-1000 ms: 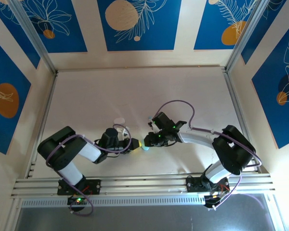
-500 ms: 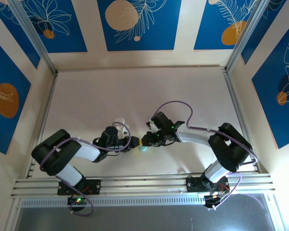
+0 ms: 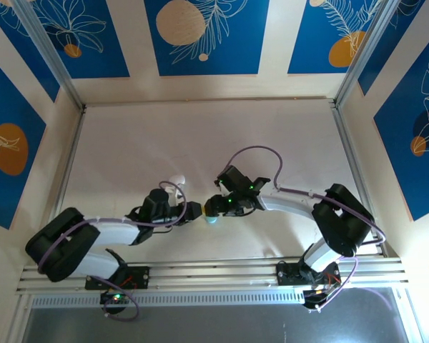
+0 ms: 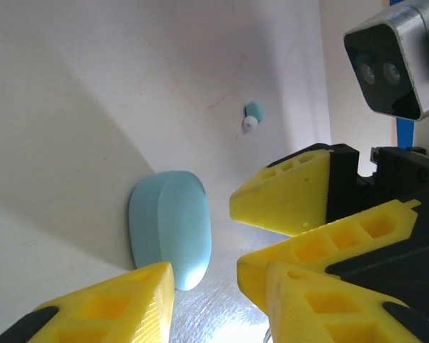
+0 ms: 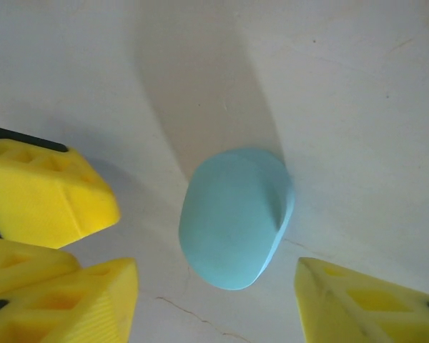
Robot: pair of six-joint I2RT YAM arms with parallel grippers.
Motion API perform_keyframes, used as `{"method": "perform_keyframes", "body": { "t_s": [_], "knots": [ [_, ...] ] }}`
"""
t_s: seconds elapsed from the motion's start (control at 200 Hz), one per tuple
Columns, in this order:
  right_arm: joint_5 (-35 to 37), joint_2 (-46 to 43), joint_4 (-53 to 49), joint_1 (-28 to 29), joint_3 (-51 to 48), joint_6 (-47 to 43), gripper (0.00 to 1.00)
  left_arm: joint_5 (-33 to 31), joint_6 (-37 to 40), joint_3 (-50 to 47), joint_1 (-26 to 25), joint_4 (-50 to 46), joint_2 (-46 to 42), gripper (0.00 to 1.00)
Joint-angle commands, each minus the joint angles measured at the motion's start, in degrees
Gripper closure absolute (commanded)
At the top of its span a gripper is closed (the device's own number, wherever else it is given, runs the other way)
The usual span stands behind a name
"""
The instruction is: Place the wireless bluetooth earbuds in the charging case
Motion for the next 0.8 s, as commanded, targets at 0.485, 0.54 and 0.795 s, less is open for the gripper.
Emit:
{"method": "perform_keyframes", "body": {
  "t_s": [0.485, 0.54, 0.795],
  "knots": [
    [15.1, 10.0, -13.9, 6.7, 11.7, 4.3, 0.37, -6.8, 8.8, -2.0, 8.5, -30.8, -27.3, 0.54],
    [14.9, 10.7, -14.0, 6.7, 12.0, 4.3, 0.37, -6.6, 8.7, -2.2, 8.5, -30.4, -27.0, 0.54],
    [15.6, 13.6, -15.8, 7.3, 14.7, 3.9, 0.41, -5.5, 8.5, -2.4, 8.6, -28.4, -25.4, 0.54]
  ]
}}
